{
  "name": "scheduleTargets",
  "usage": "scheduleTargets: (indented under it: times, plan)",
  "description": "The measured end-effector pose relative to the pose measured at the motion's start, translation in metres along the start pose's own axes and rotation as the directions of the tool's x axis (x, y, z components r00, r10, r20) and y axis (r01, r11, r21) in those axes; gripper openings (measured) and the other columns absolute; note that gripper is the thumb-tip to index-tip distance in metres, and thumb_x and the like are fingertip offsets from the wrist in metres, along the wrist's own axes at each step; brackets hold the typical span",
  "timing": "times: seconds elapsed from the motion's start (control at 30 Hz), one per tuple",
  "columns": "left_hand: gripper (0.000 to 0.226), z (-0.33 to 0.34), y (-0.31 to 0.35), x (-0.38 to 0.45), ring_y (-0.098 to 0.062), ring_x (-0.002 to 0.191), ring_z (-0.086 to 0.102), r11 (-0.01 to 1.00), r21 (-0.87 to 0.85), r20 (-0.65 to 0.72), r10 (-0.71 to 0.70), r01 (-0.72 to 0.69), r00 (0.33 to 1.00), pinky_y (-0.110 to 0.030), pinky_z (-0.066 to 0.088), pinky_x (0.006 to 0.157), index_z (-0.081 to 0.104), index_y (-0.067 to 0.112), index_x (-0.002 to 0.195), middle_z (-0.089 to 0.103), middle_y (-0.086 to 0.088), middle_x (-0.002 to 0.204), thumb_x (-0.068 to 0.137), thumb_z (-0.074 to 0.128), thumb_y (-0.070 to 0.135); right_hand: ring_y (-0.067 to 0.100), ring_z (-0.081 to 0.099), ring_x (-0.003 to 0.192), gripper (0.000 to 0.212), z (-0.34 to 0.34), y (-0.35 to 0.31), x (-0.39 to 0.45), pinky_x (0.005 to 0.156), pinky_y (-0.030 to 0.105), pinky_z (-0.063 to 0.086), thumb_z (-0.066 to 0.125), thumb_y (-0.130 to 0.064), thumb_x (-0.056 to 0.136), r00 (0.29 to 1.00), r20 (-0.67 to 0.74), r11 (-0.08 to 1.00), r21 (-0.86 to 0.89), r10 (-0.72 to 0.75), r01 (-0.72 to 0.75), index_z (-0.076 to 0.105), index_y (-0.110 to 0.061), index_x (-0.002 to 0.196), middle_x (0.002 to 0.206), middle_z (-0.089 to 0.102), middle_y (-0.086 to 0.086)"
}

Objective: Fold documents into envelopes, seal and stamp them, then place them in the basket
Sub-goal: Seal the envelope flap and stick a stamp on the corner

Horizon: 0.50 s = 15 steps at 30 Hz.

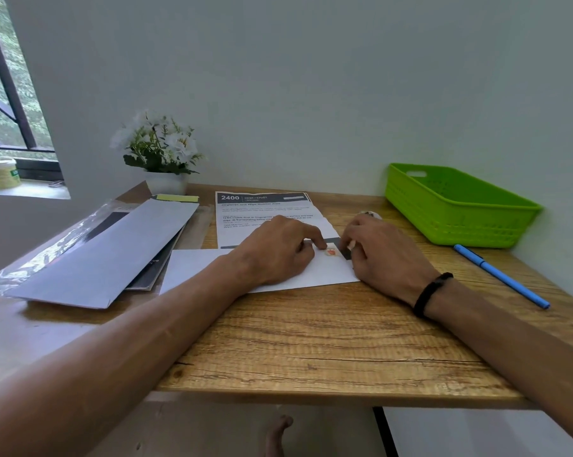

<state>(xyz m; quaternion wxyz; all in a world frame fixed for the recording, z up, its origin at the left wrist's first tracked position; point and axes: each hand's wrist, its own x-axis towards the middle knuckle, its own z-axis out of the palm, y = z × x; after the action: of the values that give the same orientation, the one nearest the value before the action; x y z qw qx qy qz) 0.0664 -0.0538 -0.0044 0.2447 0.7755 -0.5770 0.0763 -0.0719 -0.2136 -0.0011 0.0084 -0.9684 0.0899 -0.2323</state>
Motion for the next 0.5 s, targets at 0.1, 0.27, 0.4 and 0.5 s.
scheduleTargets:
  times: [0.1, 0.27, 0.4, 0.5]
  plan:
    - [0.034, -0.0002, 0.0008, 0.0002, -0.005, 0.061, 0.051, 1.0, -0.012, 0.005, -0.006, 0.006, 1.0, -0.019, 0.035, 0.063, 0.076, 0.03, 0.121, 0.052, 0.021, 0.067, 0.102, 0.05, 0.018, 0.018, 0.06, 0.106, 0.038, 0.0025, 0.0042, -0.0004, 0.085, 0.035, 0.053, 0.053, 0.001, 0.091, 0.998, 0.008, 0.995, 0.07, -0.069, 0.068, 0.078, -0.021, 0.11, 0.122, 0.064, -0.002]
    - [0.034, -0.0001, 0.0021, -0.0003, -0.006, 0.059, 0.05, 1.0, -0.015, 0.003, -0.027, 0.027, 1.0, -0.02, 0.035, 0.061, 0.076, 0.031, 0.12, 0.053, 0.016, 0.064, 0.102, 0.05, 0.018, 0.016, 0.06, 0.089, 0.035, 0.0041, 0.0086, -0.0011, 0.077, 0.041, 0.054, 0.055, 0.006, 0.085, 0.993, -0.069, 0.974, 0.198, -0.099, 0.111, 0.071, -0.023, 0.074, 0.1, 0.064, -0.005]
    - [0.034, -0.0005, 0.0, -0.0003, -0.007, 0.06, 0.053, 0.999, -0.024, 0.005, -0.027, 0.027, 1.0, -0.019, 0.034, 0.06, 0.077, 0.03, 0.119, 0.056, 0.017, 0.066, 0.101, 0.051, 0.017, 0.014, 0.058, 0.09, 0.038, 0.0075, 0.0087, -0.0002, 0.076, 0.025, 0.045, 0.052, 0.008, 0.083, 0.992, -0.095, 0.976, 0.193, -0.088, 0.106, 0.073, -0.023, 0.085, 0.106, 0.06, -0.007]
    - [0.035, -0.0003, 0.0006, -0.0003, -0.006, 0.057, 0.051, 0.999, -0.036, -0.01, -0.033, 0.032, 0.999, -0.015, 0.032, 0.058, 0.078, 0.031, 0.118, 0.052, 0.018, 0.062, 0.1, 0.052, 0.016, 0.0, 0.051, 0.095, 0.048, 0.0065, 0.0088, -0.001, 0.08, 0.005, 0.038, 0.051, 0.013, 0.082, 0.991, -0.045, 0.964, 0.228, -0.128, 0.135, 0.08, -0.023, 0.096, 0.113, 0.058, -0.007]
